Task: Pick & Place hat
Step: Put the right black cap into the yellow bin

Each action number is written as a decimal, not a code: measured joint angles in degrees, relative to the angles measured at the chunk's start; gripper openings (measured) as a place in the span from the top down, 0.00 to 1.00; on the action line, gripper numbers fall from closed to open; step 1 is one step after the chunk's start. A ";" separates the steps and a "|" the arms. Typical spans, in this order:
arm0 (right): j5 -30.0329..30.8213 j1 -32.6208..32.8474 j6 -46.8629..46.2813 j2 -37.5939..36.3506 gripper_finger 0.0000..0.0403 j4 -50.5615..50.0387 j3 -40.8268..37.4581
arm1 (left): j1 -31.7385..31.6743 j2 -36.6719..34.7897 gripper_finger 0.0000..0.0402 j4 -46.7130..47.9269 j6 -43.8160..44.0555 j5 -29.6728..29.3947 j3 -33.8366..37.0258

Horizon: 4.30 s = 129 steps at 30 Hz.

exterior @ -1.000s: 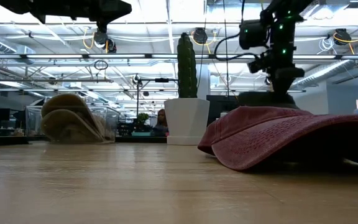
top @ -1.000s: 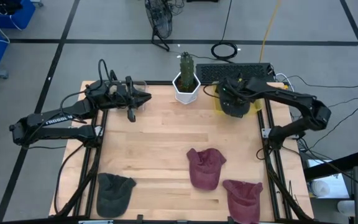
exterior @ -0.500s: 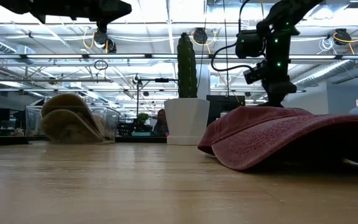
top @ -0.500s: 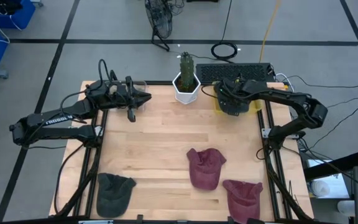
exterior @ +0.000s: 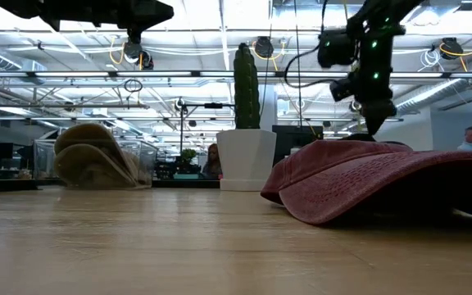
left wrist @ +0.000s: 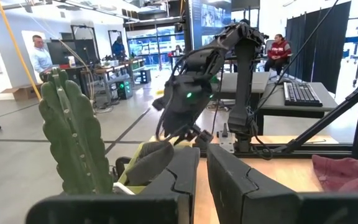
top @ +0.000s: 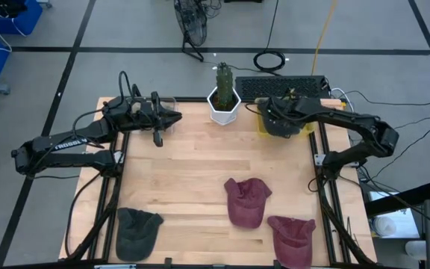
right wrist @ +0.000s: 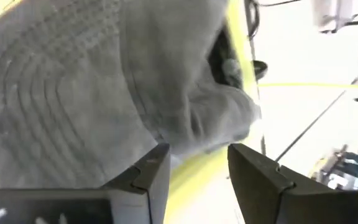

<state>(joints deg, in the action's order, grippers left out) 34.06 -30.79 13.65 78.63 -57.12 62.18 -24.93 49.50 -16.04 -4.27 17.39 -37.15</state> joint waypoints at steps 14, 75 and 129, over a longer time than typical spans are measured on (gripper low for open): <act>-14.34 13.13 -12.20 -17.57 0.68 -0.20 -9.33 | 0.00 0.00 0.88 -0.02 0.51 0.00 0.00; 22.56 21.38 -3.24 -10.77 0.96 14.87 -22.39 | 0.00 0.00 0.88 -0.46 0.00 0.02 0.00; 14.32 28.30 -18.50 -3.63 0.98 -4.60 -8.00 | 0.00 0.00 0.88 -0.37 0.24 0.00 0.00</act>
<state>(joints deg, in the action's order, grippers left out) 48.39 -2.48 -4.85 75.00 -61.72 54.17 -24.93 49.50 -16.41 -4.03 17.39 -37.15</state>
